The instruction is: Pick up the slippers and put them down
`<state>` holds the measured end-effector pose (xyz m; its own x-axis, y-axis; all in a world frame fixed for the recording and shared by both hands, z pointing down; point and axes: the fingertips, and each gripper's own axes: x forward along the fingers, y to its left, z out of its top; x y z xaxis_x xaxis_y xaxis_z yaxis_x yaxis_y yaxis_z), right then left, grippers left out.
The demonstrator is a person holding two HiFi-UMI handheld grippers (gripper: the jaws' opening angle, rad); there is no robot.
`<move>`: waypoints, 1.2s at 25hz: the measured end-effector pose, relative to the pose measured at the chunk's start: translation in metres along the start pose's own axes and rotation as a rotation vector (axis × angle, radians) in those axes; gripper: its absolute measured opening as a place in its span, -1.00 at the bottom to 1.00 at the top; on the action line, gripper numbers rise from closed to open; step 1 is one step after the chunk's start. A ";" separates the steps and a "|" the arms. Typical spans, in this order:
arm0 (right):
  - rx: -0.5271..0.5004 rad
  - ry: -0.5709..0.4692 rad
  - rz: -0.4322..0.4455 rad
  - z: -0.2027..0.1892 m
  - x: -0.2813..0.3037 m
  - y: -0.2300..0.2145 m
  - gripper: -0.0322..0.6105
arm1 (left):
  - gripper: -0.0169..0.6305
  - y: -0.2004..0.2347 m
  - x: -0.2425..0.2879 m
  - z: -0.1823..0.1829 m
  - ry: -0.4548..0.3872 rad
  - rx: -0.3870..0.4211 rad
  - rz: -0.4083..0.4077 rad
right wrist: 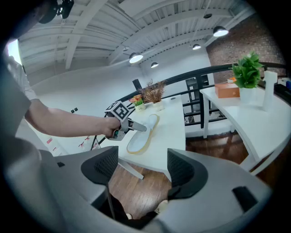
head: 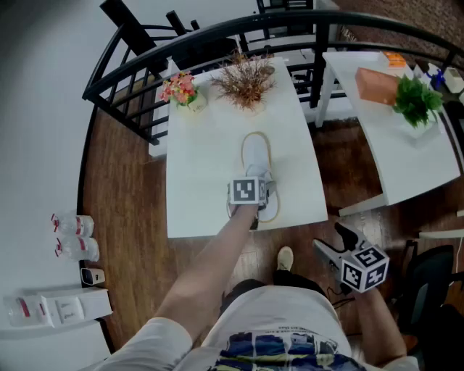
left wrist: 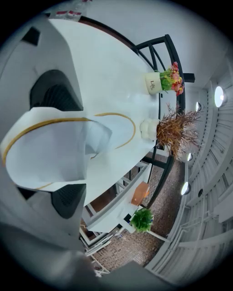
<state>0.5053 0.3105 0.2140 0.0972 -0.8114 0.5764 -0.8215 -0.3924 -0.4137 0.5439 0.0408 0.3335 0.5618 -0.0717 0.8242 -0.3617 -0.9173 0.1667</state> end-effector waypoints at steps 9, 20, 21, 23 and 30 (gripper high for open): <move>0.028 0.013 -0.025 -0.003 -0.005 -0.028 0.22 | 0.82 0.008 0.073 -0.002 0.181 0.010 0.117; 0.063 0.018 0.008 -0.002 0.007 -0.040 0.22 | 0.53 0.017 0.065 -0.005 0.212 0.048 0.098; 0.063 0.019 0.013 -0.001 0.009 -0.039 0.21 | 0.53 0.020 0.060 -0.006 0.204 0.059 0.099; 0.058 0.021 0.026 0.001 0.014 -0.036 0.22 | 0.52 0.024 0.048 -0.006 0.182 0.085 0.093; 0.000 0.041 0.108 0.004 0.039 -0.028 0.21 | 0.40 0.033 -0.002 -0.014 0.141 0.116 0.083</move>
<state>0.5342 0.2879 0.2454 -0.0150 -0.8307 0.5565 -0.8261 -0.3033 -0.4750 0.5206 0.0164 0.3448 0.4209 -0.1012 0.9014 -0.3099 -0.9500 0.0381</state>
